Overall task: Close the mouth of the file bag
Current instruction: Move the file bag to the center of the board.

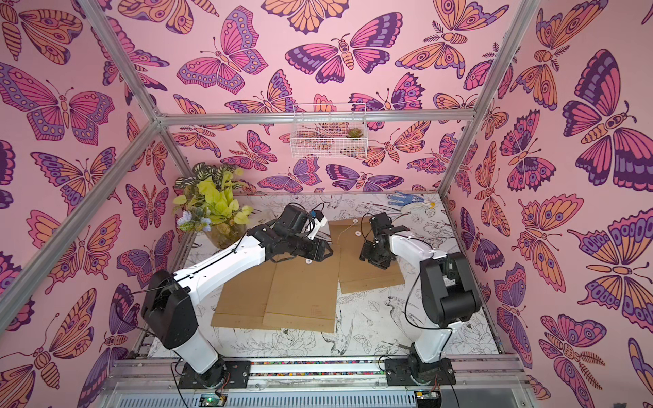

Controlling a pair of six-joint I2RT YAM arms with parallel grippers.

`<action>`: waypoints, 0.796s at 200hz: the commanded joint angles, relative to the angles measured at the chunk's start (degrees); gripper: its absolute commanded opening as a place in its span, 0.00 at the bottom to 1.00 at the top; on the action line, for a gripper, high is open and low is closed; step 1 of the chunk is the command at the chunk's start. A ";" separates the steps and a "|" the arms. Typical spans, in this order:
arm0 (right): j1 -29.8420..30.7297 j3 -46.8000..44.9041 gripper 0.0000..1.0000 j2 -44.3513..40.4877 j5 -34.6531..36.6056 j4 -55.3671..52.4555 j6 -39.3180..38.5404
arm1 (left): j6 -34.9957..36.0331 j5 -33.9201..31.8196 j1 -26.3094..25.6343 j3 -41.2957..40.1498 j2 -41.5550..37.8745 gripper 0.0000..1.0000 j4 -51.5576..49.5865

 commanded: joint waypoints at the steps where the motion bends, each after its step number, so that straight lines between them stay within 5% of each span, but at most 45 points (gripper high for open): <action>1: 0.01 -0.57 0.61 1.59 2.62 -1.11 3.13 | -0.83 -0.63 0.15 -2.22 -1.70 0.55 0.60; 42: -3.61 -7.14 0.63 0.73 2.22 -1.96 4.70 | -0.68 -2.09 0.15 -4.39 -3.21 0.55 1.17; 107: -23.12 -12.40 0.65 -9.00 5.05 -9.52 -0.54 | -0.66 -2.14 2.34 -9.65 -6.17 0.56 1.18; 132: -20.30 -5.84 0.65 -10.69 5.16 -14.48 -3.36 | -2.42 -0.78 2.42 -12.41 -5.05 0.55 1.15; 159: -5.48 -0.72 0.67 -11.69 5.94 -16.99 -0.59 | -4.91 -1.48 2.52 -14.91 -6.07 0.54 1.16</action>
